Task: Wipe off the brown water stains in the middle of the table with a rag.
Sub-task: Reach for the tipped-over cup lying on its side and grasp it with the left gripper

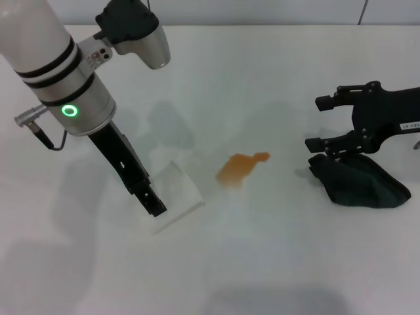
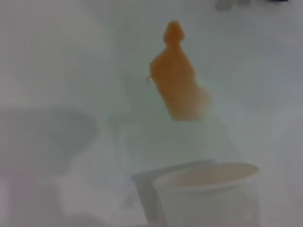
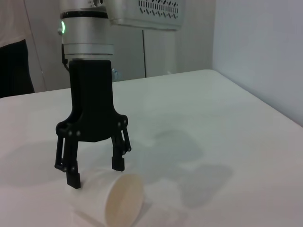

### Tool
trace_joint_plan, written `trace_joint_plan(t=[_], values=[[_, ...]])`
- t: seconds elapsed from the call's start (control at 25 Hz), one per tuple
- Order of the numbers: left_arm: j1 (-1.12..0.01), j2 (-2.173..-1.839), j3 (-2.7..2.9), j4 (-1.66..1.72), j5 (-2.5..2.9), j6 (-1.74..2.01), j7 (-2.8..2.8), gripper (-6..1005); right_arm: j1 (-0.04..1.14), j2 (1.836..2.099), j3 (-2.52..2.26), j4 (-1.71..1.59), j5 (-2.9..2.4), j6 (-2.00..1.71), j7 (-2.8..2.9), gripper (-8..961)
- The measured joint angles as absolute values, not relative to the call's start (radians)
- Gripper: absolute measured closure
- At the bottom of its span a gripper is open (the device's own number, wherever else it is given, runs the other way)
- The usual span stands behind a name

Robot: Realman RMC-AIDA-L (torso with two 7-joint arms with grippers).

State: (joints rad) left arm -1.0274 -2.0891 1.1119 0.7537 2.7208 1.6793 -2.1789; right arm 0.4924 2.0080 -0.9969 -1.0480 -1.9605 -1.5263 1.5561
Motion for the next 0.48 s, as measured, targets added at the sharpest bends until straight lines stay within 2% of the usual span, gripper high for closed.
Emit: trace_joint_plan(t=[0.48], values=[[-1.003,-2.089,1.197,0.719,2.663,1.601,-2.177,133,0.493,2.008,-0.998,-1.048,-1.96,-1.526,1.555,103]])
